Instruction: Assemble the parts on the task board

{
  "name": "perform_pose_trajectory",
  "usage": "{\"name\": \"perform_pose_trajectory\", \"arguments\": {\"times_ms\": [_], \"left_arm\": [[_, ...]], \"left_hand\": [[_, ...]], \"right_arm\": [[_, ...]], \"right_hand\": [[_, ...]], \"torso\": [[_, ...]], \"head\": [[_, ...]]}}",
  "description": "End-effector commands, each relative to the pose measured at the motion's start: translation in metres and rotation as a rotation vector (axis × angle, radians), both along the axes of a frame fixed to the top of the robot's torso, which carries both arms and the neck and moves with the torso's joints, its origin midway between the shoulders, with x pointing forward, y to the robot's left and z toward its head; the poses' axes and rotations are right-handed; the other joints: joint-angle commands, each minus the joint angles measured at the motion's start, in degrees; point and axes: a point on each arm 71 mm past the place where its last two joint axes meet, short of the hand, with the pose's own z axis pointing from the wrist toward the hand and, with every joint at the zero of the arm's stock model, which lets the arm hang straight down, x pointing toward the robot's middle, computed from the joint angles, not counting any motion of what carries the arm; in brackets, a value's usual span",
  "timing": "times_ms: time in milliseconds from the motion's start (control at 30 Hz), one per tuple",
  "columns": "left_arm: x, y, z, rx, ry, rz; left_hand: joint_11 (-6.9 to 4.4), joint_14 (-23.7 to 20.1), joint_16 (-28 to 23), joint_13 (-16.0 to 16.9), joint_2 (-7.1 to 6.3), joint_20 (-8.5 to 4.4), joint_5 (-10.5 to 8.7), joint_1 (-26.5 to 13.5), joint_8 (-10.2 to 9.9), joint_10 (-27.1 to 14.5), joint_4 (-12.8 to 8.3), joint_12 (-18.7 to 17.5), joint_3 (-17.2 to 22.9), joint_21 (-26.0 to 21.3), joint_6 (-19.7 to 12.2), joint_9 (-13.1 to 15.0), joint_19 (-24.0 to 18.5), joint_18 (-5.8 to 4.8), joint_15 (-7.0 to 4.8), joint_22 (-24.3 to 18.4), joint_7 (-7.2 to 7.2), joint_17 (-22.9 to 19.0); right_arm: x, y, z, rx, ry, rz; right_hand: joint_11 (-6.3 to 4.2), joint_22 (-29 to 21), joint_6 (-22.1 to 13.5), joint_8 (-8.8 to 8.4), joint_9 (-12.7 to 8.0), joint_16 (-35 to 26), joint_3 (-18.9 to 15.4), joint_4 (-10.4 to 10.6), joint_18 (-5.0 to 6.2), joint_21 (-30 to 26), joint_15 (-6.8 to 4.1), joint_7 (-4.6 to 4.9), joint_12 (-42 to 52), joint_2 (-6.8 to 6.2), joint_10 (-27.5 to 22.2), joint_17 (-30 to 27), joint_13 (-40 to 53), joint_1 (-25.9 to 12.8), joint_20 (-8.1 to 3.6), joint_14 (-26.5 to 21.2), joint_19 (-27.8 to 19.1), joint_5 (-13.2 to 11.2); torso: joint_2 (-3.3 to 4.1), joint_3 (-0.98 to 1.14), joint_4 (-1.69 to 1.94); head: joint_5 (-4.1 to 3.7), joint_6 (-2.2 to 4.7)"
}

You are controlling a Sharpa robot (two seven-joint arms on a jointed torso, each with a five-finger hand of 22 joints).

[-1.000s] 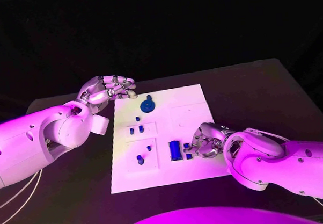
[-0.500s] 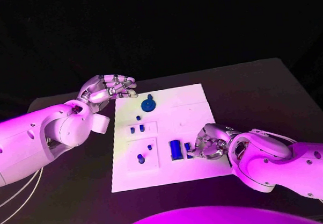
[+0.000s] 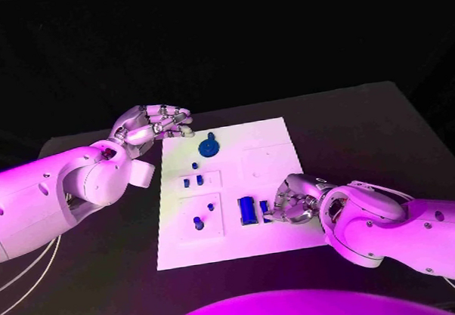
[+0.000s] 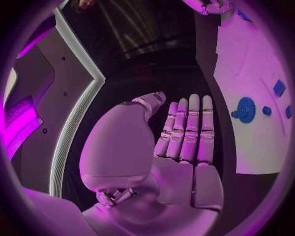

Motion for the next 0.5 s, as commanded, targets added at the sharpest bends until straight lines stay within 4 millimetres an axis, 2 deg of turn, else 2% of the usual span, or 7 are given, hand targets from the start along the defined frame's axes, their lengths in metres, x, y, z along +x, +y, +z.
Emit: {"name": "perform_pose_trajectory", "arguments": {"times_ms": [33,133,500], "left_arm": [[-0.0004,-0.0020,0.0004,-0.009,-0.003,-0.013],[-0.0004,-0.0015,0.0004,-0.008,-0.003,-0.012],[-0.0002,-0.0013,0.0002,-0.008,-0.002,-0.011]], "left_hand": [[0.09,-0.33,-0.32,0.08,0.44,0.04,-0.05,0.24,-0.24,-0.49,0.14,0.39,0.02,-0.28,-0.27,0.07,0.44,0.71,-0.04,-0.06,0.10,0.07],[0.10,-0.33,-0.37,0.08,0.54,0.03,-0.03,0.29,-0.22,-0.51,0.21,0.43,0.00,-0.48,-0.27,0.09,0.58,0.70,-0.04,-0.19,0.11,0.19],[0.10,-0.33,-0.37,0.08,0.54,0.03,-0.03,0.29,-0.22,-0.51,0.21,0.43,0.00,-0.48,-0.27,0.09,0.58,0.70,-0.04,-0.19,0.11,0.19]], "right_arm": [[0.0009,0.0013,-0.0042,-0.014,0.006,0.018],[0.0037,0.0006,-0.0061,-0.020,-0.007,0.006],[0.0042,0.0011,-0.0044,-0.010,-0.040,0.002]], "right_hand": [[-0.46,13.31,-0.38,0.30,-0.11,0.19,0.05,-0.31,-0.81,-0.02,-0.46,0.00,-0.17,0.03,4.35,15.05,12.85,0.54,-0.38,5.98,3.98,0.10],[-0.48,13.31,-0.39,0.31,-0.11,0.19,0.15,-0.34,-0.81,0.01,-0.46,0.00,-0.17,0.16,4.35,15.05,12.86,0.73,-0.38,5.98,3.99,0.11],[-0.49,13.32,-0.38,0.33,-0.10,0.19,0.24,-0.35,-0.82,0.04,-0.47,-0.01,-0.16,0.27,4.36,15.05,12.86,0.89,-0.39,5.98,4.00,0.10]], "torso": [[-0.01,0.00,0.04],[0.04,0.06,0.04],[-0.02,0.01,-0.03]], "head": [[-0.06,-0.06],[0.01,-0.11],[0.10,-0.11]]}}
